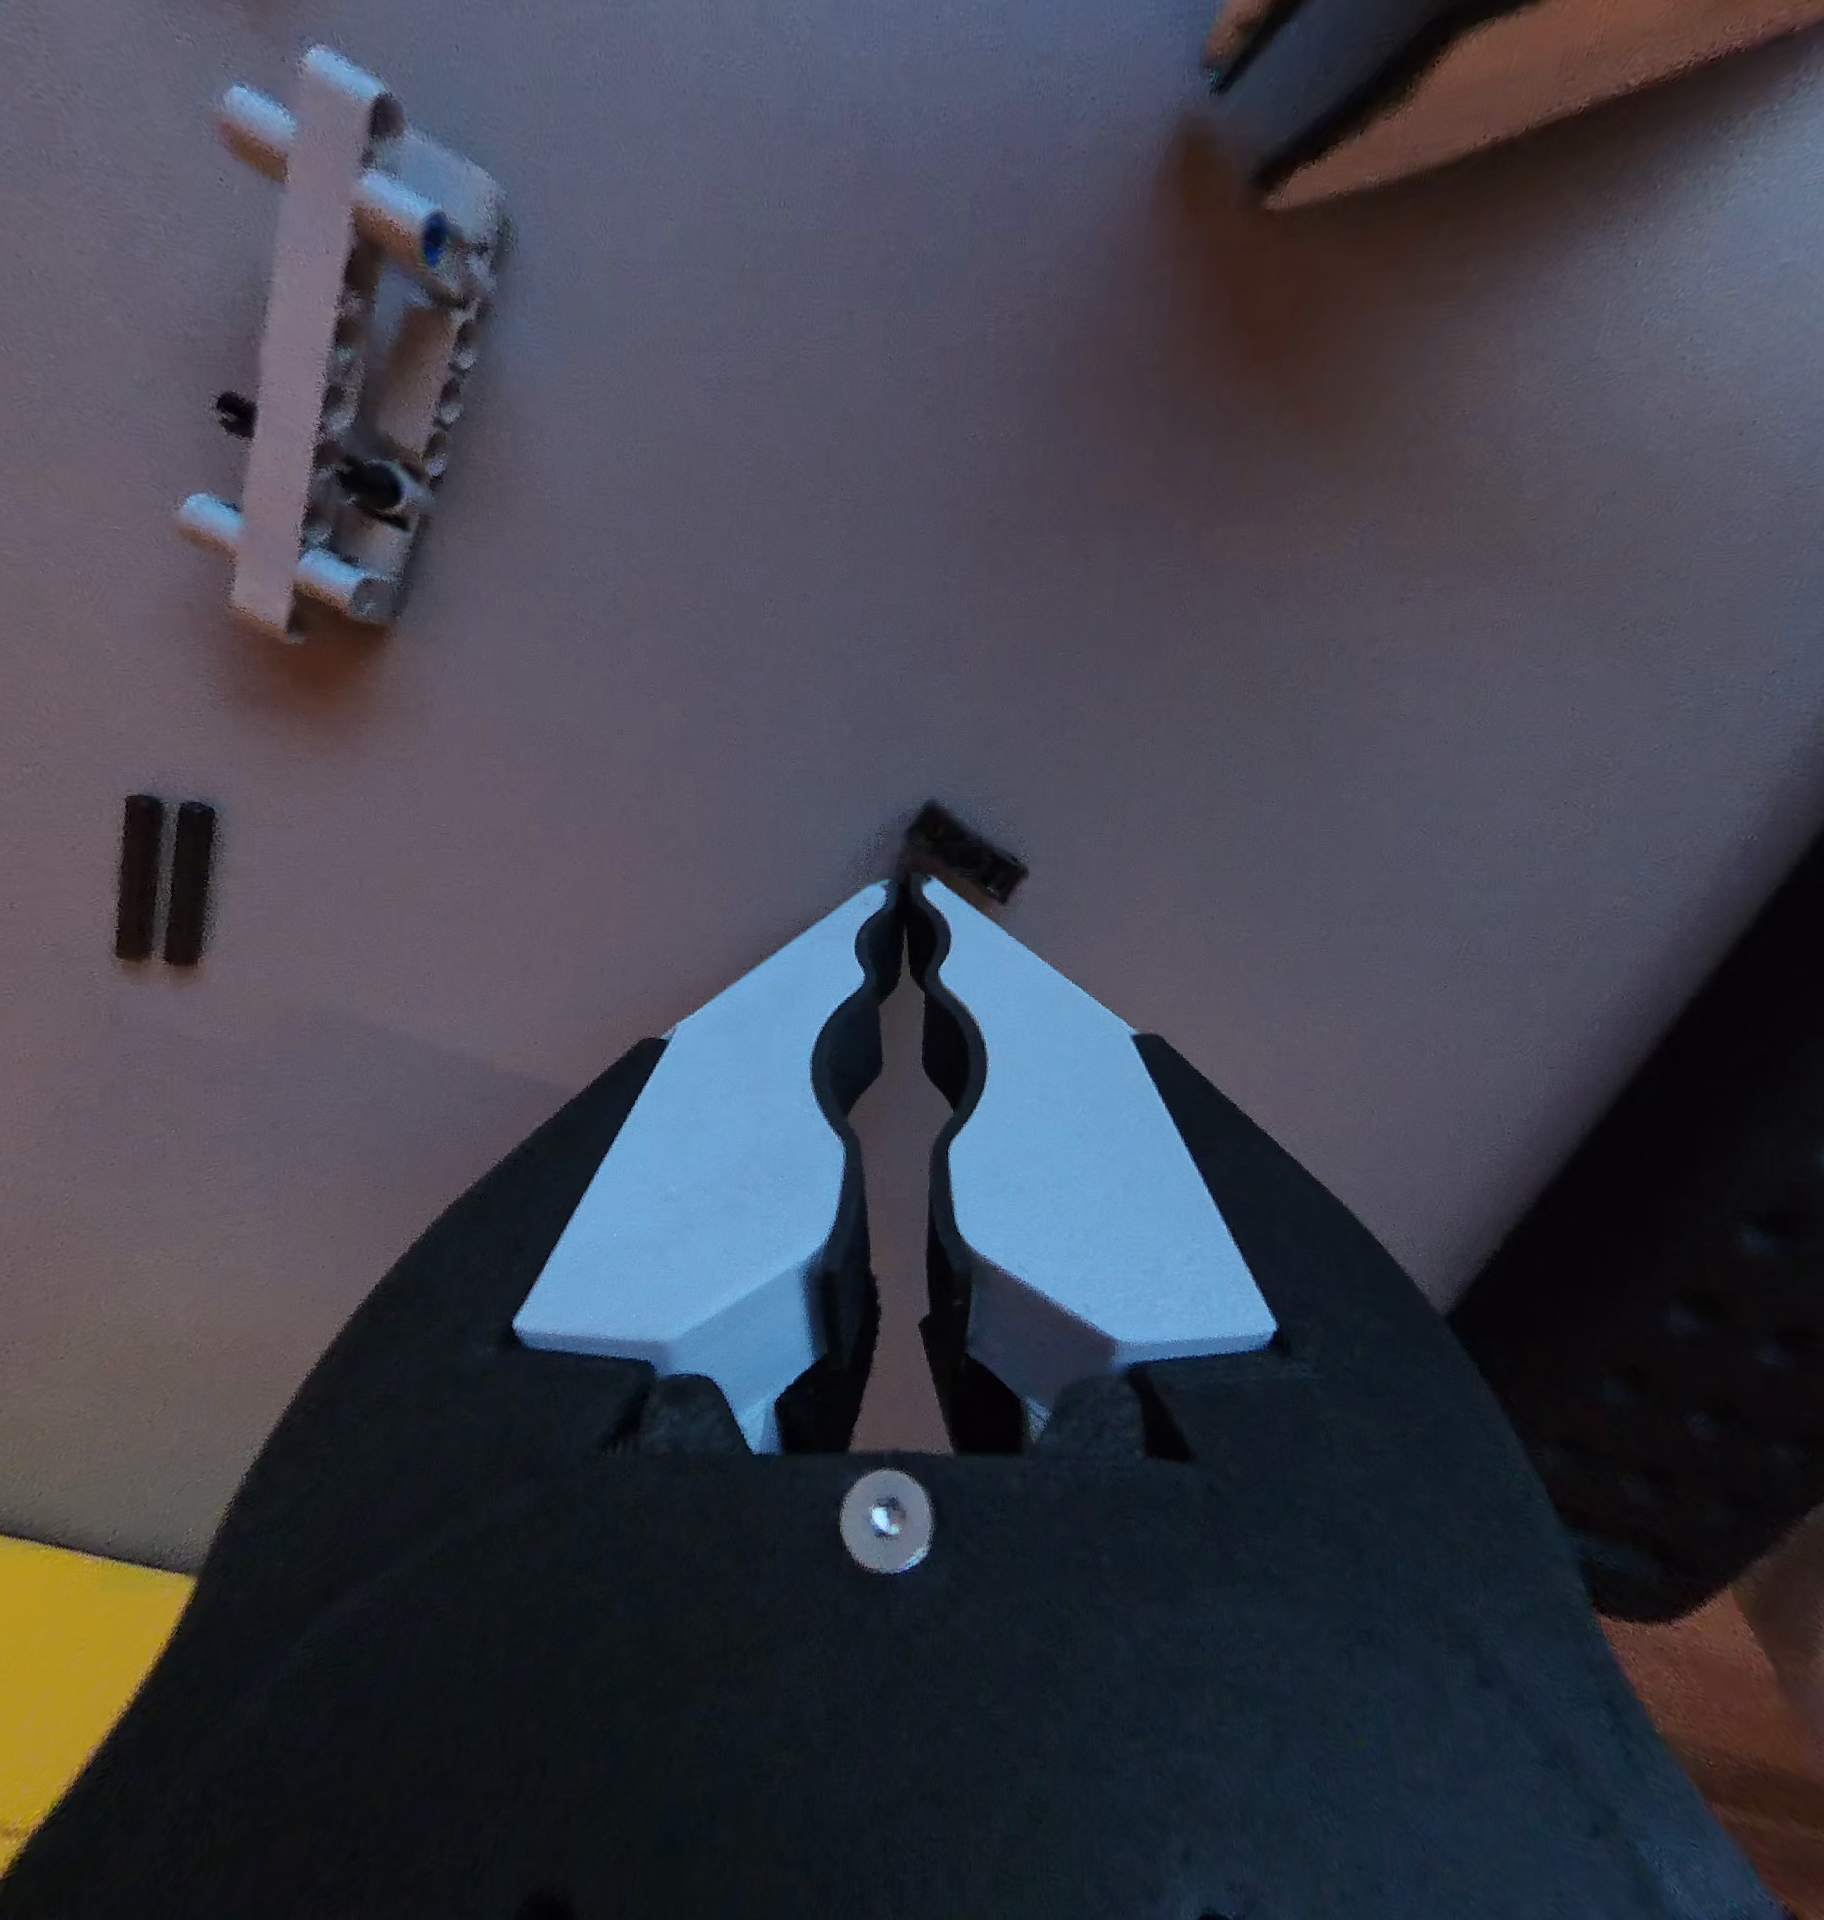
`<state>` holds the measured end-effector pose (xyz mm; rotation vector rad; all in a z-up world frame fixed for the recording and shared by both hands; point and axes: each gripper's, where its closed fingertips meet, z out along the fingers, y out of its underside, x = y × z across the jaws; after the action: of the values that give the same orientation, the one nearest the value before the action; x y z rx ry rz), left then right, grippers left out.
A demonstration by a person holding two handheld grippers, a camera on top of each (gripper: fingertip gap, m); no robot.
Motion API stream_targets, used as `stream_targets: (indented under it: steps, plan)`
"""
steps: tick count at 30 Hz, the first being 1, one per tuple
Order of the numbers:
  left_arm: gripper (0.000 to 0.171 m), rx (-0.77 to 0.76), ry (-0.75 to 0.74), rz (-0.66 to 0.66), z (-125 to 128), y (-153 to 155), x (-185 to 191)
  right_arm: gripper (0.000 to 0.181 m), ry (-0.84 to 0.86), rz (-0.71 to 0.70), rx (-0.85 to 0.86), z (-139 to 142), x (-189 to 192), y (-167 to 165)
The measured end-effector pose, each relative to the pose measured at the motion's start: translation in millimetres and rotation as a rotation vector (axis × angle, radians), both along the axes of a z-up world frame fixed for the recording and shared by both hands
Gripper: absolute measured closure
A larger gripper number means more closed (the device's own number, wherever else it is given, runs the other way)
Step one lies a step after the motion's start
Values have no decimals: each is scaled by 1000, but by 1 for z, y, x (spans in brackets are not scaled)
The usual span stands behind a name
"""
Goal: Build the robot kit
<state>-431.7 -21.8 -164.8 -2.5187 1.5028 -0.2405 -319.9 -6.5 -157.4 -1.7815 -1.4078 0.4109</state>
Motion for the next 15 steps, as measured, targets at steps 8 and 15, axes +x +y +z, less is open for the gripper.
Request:
stream_targets:
  steps: [8,15]
  plan:
    - [171,42,-91,-24,31,28,-3,168,-9,49,10,0,-9,-8]
    - [142,-207,-196,103,48,2,2,163,12,101,-20,0,-10,-12]
